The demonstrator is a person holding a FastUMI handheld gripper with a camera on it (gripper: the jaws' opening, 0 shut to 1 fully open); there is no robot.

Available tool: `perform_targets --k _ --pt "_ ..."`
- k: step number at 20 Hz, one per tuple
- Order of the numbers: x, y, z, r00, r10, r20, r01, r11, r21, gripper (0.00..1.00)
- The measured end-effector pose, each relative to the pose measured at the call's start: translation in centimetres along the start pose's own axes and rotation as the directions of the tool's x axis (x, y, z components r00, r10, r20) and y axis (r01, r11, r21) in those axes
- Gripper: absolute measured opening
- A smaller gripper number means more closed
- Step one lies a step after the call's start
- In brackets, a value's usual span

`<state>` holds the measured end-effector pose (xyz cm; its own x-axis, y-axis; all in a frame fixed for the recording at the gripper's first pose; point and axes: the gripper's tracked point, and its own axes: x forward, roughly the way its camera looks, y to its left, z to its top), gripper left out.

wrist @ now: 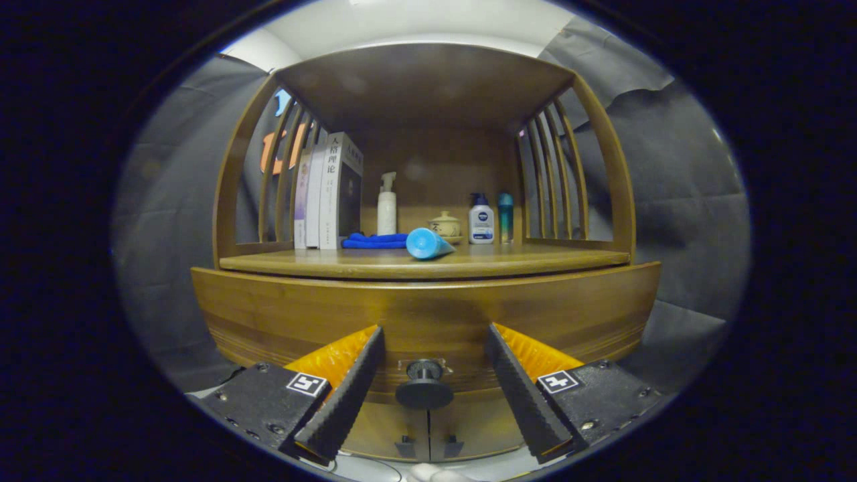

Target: Pull open the drawer, take out the items inside it, and place them on the countertop above the cabinet.

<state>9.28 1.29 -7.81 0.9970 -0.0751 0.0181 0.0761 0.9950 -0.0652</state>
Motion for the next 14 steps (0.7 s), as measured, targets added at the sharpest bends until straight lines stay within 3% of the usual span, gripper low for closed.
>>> perform_targets --k 9,14 --pt "-0.2 0.1 0.3 1.0 0.012 0.007 -0.012 1.0 -0.006 0.98" --pt "-0.9 0.0 -0.2 0.997 0.015 -0.07 -0.019 0.998 -0.054 0.97"
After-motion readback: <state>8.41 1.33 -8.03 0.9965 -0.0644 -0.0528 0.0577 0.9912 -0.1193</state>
